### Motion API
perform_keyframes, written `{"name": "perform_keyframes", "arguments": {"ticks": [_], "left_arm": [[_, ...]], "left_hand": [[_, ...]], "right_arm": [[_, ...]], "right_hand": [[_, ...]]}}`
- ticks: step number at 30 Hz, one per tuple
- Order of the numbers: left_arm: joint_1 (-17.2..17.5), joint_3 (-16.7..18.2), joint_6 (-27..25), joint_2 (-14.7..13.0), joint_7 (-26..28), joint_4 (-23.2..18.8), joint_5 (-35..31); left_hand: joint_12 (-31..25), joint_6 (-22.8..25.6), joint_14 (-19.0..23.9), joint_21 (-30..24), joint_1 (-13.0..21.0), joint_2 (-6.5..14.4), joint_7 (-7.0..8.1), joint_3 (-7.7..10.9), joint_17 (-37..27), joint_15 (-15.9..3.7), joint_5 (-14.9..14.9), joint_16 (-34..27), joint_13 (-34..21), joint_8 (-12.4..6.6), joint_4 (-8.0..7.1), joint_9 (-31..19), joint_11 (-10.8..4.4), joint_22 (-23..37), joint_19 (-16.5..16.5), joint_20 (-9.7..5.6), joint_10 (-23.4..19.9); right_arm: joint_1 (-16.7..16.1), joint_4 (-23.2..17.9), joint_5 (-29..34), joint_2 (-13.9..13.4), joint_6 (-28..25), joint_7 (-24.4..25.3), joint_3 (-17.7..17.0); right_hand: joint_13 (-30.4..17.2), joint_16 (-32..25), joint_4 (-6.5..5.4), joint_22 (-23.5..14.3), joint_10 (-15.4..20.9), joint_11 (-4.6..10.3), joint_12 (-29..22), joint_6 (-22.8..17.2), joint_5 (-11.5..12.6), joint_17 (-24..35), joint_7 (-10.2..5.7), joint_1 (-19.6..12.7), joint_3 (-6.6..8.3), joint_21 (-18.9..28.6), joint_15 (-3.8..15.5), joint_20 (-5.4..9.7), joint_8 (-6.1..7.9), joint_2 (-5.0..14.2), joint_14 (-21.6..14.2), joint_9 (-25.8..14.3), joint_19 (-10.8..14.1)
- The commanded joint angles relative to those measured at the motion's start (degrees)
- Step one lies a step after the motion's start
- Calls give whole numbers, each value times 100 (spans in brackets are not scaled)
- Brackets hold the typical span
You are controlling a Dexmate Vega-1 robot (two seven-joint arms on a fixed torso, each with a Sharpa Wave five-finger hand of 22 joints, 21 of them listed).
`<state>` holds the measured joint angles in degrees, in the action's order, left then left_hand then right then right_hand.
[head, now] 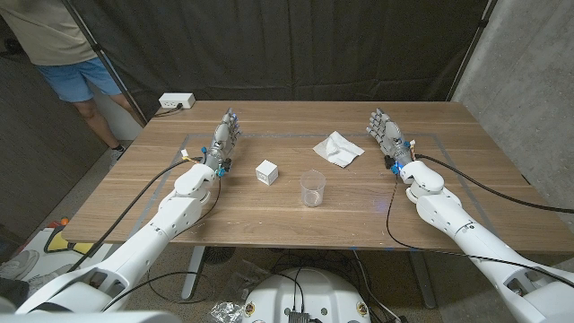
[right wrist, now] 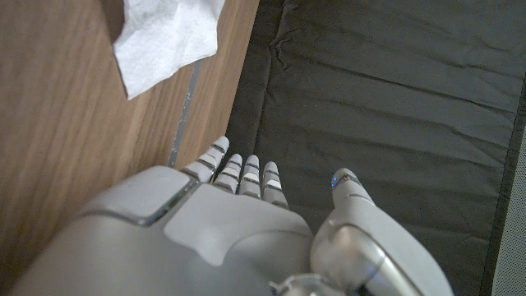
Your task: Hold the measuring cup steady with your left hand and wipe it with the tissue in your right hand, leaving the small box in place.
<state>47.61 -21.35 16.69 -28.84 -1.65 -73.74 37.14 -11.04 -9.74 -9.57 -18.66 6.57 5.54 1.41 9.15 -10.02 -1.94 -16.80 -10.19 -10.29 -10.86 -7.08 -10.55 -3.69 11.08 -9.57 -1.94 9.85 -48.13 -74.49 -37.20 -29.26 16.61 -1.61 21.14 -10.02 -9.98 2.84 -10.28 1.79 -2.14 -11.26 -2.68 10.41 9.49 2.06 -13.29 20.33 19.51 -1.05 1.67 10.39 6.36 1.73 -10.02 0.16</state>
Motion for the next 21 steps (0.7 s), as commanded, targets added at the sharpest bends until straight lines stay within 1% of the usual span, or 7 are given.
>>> {"name": "perform_keyframes", "arguments": {"ticks": [1,4,7,8,10,20,21], "left_arm": [[-47,-43,-36,1,29,9,-72],[-42,-48,16,9,62,8,-116],[20,-59,63,-5,324,-105,-304],[28,-68,60,-20,358,-137,-347],[24,-87,109,-26,382,-145,-419],[-70,-276,497,-219,438,-185,-1153],[-73,-296,486,-248,473,-222,-1236]], "left_hand": [[-22,-1837,-1677,-31,103,2,21,32,-30,-86,-23,-37,-22,-26,33,-13,32,9,-933,-135,1616],[-27,-1834,-1657,-31,150,-3,29,42,-28,-63,-21,-43,-23,-30,62,-14,29,7,-919,-131,1608],[-112,-1591,-1156,-132,601,-37,142,137,-28,74,13,-156,-26,-126,329,-21,48,2,-539,302,1330],[-134,-1461,-827,-179,796,-53,185,171,-39,255,41,-220,-28,-160,442,-24,61,8,-368,493,1195],[-178,-1270,-569,-233,959,-77,220,195,-47,292,65,-261,-33,-215,543,-27,95,16,-191,600,1007],[-361,-524,341,-403,1548,-400,228,140,-53,72,138,-334,-41,-365,965,-25,12,40,370,651,-25],[-365,-483,419,-406,1586,-431,213,131,-53,52,140,-346,-42,-371,994,-25,88,40,387,648,-75]], "right_arm": [[-3,26,-7,-4,13,-4,-11],[1,33,-25,-6,-9,-28,-8],[7,26,-37,-14,-29,-59,-1],[5,17,-33,-21,-39,-57,1],[0,8,-34,-26,-46,-54,1],[-23,-34,-23,-70,-82,-67,9],[-23,-39,-18,-74,-87,-65,12]], "right_hand": [[-29,-31,10,-29,7,-45,-39,-39,21,24,-5,-70,29,35,25,108,30,-3,40,-24,17],[-29,-31,16,-29,6,-48,-38,-41,20,24,1,-76,26,31,27,111,30,-3,40,-24,24],[-29,-38,23,-30,9,-59,-39,-38,18,25,-3,-83,24,26,-17,107,29,-1,23,-24,29],[-29,-39,25,-30,10,-63,-39,-42,18,25,-6,-85,24,24,-21,102,31,0,20,-24,28],[-29,-45,30,-31,15,-63,-41,-40,17,25,-8,-90,23,23,-52,92,30,2,4,-24,37],[-30,-78,62,-35,63,-101,-56,-44,11,30,-36,-120,12,0,-203,-75,31,10,-114,-26,63],[-30,-79,64,-35,67,-105,-58,-44,11,30,-36,-121,11,-2,-207,-83,31,10,-120,-26,65]]}}
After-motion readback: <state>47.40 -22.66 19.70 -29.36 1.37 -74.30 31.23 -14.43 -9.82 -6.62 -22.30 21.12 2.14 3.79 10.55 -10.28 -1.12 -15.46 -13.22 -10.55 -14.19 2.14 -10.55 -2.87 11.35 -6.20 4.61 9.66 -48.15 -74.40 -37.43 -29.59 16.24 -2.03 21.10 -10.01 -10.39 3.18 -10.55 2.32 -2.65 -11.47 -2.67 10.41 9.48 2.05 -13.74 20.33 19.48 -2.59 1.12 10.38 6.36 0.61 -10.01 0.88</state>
